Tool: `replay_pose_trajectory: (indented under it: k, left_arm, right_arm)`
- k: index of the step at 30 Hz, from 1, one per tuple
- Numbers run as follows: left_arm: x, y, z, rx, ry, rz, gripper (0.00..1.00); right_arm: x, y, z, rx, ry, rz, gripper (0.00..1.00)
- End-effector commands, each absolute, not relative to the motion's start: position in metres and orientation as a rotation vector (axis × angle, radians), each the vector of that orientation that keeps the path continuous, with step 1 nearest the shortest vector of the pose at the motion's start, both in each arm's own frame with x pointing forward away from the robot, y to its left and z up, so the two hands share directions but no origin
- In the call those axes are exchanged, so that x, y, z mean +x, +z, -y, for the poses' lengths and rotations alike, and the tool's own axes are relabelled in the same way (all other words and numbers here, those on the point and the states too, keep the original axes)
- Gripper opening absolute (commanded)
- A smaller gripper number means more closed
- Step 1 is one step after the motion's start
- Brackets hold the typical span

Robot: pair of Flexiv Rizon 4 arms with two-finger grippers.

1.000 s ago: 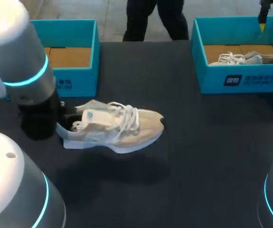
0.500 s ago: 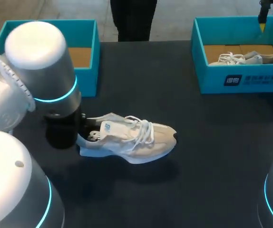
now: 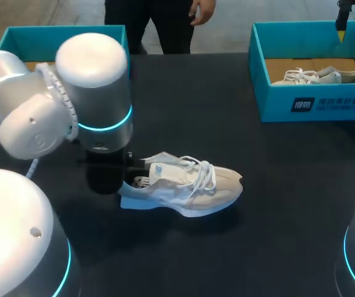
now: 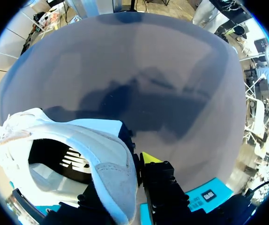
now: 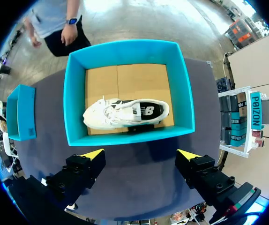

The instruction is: Take the shoe out of the shoebox, open the shoe tongue, remove and reinsert the insole, then place the shoe into the shoebox

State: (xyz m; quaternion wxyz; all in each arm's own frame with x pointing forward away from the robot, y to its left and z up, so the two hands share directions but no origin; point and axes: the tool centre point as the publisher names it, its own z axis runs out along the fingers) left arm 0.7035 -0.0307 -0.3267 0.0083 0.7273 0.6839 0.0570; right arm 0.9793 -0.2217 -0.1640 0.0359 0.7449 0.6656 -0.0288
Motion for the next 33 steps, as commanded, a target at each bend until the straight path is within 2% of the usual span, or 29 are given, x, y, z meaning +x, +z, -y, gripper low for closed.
replay_pose_trajectory:
  k: [1,33]
  left_arm:
    - [0.706,-0.333,0.044,2.3,0.189,-2.165,0.0]
    - [0.7,-0.379,0.061,2.292,0.198,-2.225,0.0]
  right_arm:
    - [0.979,-0.164,0.222,2.288,-0.088,-2.043,1.0]
    - [0.979,-0.164,0.222,2.288,-0.088,-2.043,1.0]
